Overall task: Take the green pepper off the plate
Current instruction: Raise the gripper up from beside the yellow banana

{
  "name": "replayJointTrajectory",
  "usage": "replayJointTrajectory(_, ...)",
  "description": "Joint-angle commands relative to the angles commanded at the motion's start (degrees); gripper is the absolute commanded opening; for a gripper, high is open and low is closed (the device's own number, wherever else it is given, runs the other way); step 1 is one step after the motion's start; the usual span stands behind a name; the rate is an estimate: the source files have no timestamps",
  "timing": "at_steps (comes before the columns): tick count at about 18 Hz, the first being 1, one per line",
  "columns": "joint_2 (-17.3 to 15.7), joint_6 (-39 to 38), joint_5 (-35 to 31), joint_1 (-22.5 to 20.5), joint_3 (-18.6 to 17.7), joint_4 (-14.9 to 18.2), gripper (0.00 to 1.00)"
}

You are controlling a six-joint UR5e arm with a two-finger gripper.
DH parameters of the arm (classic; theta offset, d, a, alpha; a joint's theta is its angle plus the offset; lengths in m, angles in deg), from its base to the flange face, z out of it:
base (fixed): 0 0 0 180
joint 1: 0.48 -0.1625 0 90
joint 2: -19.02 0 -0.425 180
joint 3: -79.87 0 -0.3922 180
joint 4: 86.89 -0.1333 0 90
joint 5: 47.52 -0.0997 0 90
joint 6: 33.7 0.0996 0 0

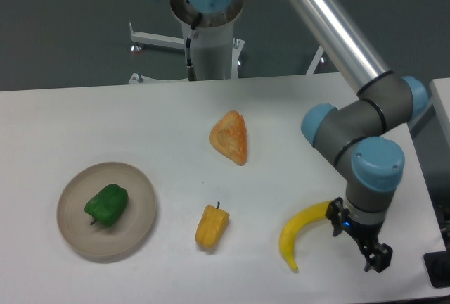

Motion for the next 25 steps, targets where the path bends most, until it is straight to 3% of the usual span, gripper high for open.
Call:
replayJointTrajectory(5,-4.7,-4.5,2.0,0.6,-4.8,0.8,1.0)
replayJointTrajectory(11,-5.6,-7.7,2.5,1.0,-6.3,0.8,1.0)
replayJointTrajectory(16,-8.1,-15.3,2.6,1.3,-9.5,0.4,1.0)
replayJointTrajectory(25,-19.9,-35.8,4.1,5.4,-25.8,0.4,1.0)
